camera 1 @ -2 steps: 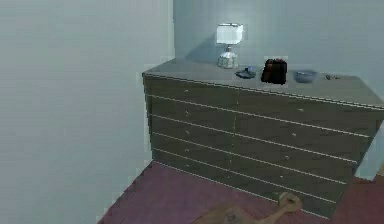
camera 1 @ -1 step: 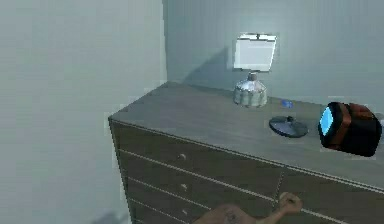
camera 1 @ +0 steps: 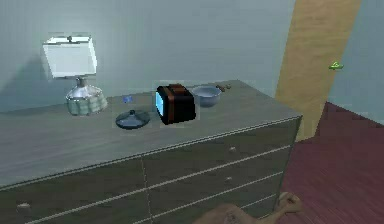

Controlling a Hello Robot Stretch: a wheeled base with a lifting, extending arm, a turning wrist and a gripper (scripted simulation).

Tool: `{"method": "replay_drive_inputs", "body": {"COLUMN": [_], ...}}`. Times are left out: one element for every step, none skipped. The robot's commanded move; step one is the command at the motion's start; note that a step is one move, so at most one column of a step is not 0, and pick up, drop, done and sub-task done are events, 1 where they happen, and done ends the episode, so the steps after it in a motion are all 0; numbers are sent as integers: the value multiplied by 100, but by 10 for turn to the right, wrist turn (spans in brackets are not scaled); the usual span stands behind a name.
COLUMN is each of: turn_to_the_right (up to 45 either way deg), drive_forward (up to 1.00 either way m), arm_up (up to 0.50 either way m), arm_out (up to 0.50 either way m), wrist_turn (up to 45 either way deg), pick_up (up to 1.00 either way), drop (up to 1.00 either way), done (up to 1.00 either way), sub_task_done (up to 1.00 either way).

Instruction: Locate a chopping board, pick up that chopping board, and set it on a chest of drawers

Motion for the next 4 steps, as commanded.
{"method": "replay_drive_inputs", "body": {"turn_to_the_right": [90, -450, -30, 420], "drive_forward": [0, 0, 0, 0], "arm_up": [0, 0, 0, 0], "arm_out": [0, 0, 0, 0], "wrist_turn": [0, 0, 0, 0], "pick_up": [0, 0, 0, 0], "drop": [0, 0, 0, 0], "done": [0, 0, 0, 0], "sub_task_done": [0, 0, 0, 0]}}
